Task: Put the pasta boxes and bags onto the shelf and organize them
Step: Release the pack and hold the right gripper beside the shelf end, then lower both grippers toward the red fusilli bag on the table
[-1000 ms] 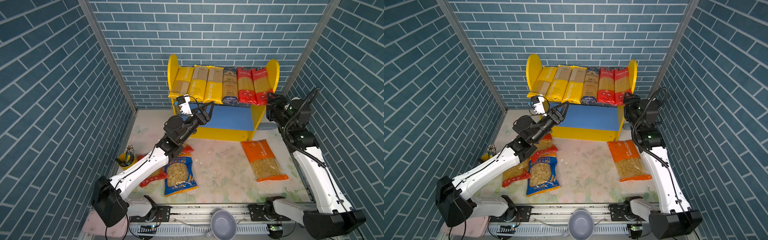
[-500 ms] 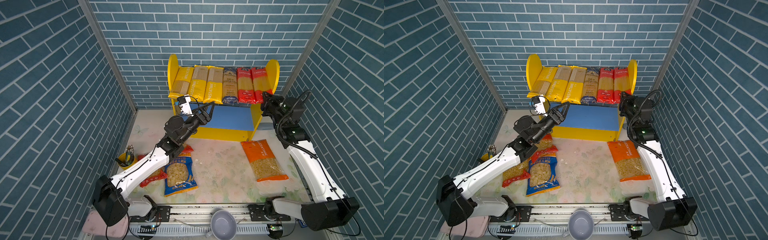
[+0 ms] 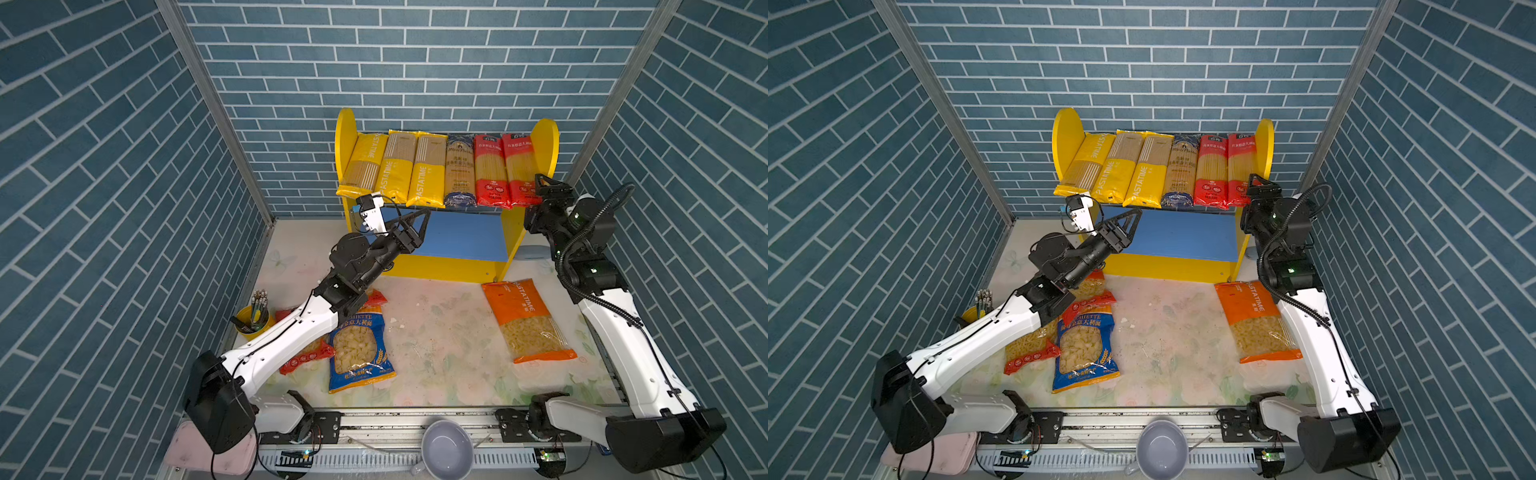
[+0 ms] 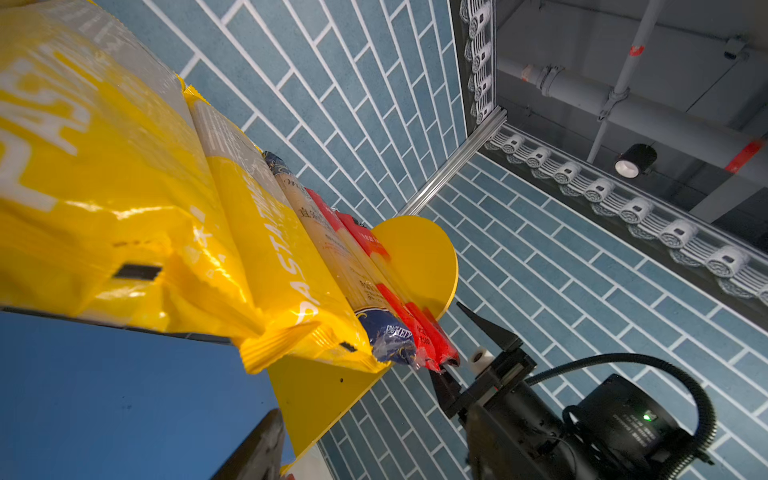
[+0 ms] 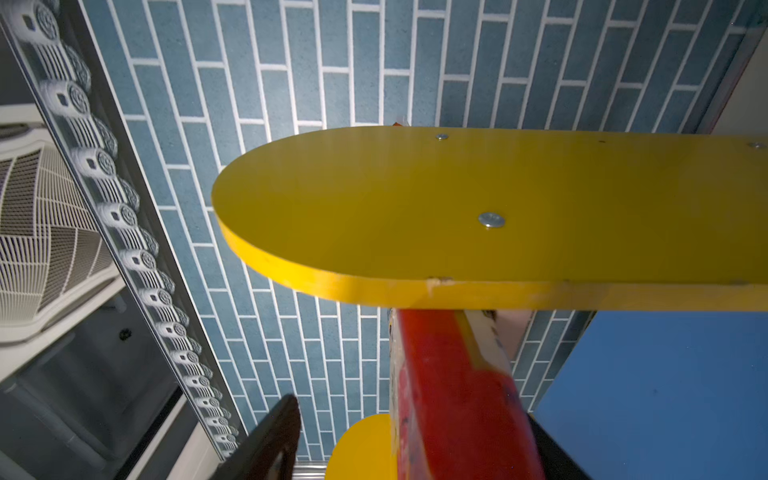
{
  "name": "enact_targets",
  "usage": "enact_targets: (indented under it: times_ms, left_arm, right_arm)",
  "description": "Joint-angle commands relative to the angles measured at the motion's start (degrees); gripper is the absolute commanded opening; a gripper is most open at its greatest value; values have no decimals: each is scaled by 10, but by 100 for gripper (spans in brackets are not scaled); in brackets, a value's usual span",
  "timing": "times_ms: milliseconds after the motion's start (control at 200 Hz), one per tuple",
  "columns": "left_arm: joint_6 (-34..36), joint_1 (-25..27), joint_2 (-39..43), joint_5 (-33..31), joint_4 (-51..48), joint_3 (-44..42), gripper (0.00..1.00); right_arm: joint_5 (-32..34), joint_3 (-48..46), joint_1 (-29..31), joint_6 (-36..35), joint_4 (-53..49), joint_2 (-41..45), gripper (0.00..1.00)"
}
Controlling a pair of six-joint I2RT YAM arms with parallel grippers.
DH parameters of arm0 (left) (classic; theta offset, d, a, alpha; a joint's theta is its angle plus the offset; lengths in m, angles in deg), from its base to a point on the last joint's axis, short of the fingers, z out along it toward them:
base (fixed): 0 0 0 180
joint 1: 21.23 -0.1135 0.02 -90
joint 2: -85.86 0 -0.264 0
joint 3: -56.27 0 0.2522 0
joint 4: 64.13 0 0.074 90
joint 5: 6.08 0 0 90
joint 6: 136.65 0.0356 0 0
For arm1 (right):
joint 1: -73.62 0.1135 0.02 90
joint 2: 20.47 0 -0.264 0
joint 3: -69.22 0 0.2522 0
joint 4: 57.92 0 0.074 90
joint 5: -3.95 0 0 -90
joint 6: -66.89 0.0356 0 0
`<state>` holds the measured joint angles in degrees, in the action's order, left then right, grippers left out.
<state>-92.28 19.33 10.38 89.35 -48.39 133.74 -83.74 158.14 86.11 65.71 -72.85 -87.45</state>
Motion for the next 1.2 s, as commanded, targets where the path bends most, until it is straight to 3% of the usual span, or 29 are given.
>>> enact_targets:
  times_ms: [0, 160, 240, 410, 695, 875, 1015, 1195]
  left_arm:
    - [93, 13, 36, -14, -53, -16, 70]
    - [223, 45, 78, -57, -124, -37, 71]
    - [278, 77, 108, -124, -110, -88, 71]
    - [337, 121, 147, -203, -113, -154, 73]
    - [286, 126, 170, -241, -175, -199, 73]
    - [245, 120, 167, -294, -348, -167, 74]
    - [199, 101, 134, -261, -512, -113, 74]
    - [153, 87, 148, -199, -580, -155, 73]
  right_arm:
    - [-42, -41, 1, -73, -34, 33, 77]
    - [-104, -137, 1, -116, -5, 73, 77]
    - [-144, -170, 6, -153, 31, 94, 75]
    - [-146, -191, 43, -263, -36, 149, 73]
    - [-98, -218, 103, -356, -126, 193, 71]
    - [-70, -261, 197, -347, -116, 143, 67]
    - [-38, -293, 275, -327, -63, 76, 66]
    - [-54, -254, 337, -342, -77, -55, 66]
